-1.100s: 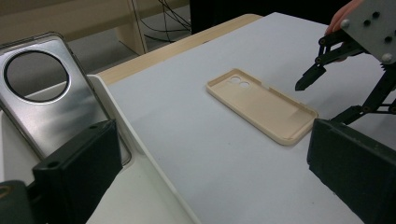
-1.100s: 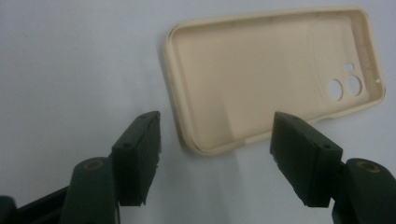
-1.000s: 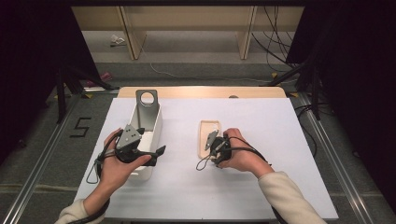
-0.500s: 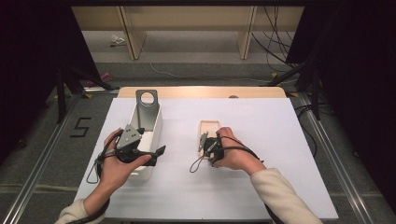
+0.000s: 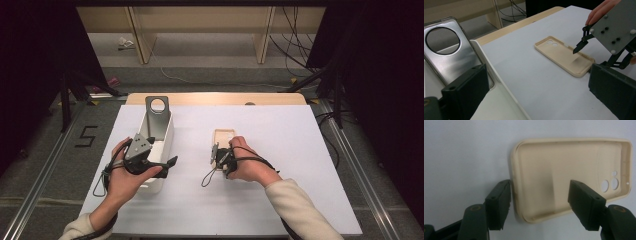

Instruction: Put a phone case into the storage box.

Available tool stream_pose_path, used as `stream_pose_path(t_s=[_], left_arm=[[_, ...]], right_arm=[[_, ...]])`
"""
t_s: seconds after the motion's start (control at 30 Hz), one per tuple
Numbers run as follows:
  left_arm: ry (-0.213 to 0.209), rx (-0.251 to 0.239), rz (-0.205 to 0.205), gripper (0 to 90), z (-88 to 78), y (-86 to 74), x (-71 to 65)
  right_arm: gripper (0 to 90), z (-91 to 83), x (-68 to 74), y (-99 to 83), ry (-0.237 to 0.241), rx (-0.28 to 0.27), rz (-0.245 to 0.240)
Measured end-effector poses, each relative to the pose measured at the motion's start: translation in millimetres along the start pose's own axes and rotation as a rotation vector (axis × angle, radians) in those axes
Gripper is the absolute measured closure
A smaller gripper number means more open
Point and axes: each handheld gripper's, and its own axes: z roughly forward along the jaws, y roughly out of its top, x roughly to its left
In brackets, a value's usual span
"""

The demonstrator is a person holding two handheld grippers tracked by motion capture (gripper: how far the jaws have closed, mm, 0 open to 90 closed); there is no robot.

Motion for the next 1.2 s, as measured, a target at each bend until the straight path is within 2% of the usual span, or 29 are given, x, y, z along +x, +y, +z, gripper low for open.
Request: stream_pose_path(t_s=[0.17, 0.43, 0.67, 0.93, 1.03, 1.2], left_arm=[[0.0, 0.004, 0.004, 2.6, 0.3, -0.1, -0.6], [-0.001, 0.004, 0.007, 2.6, 0.5, 0.2, -1.5], [-0.001, 0.004, 0.007, 2.7, 0.4, 0.2, -1.5], [-0.001, 0.005, 0.007, 2.8, 0.4, 0.1, -1.4], [-0.001, 0.004, 0.005, 2.8, 0.4, 0.0, -1.1], [-0.002, 0.002, 0.005, 2.8, -0.1, 0.4, -0.9]], right_arm=[[41.6, -0.1, 1.4, 2.9, 0.009, 0.017, -0.019], [57.7, -0.8, 4.8, 6.1, 0.047, 0.033, -0.05], [68.3, -1.5, 5.9, 6.8, 0.078, 0.04, -0.062], [71.0, -2.0, 4.9, 6.8, 0.097, 0.042, -0.055], [70.7, -1.1, 5.3, 7.6, 0.094, 0.031, -0.064], [70.5, -2.3, 5.6, 11.0, 0.096, 0.046, -0.082]])
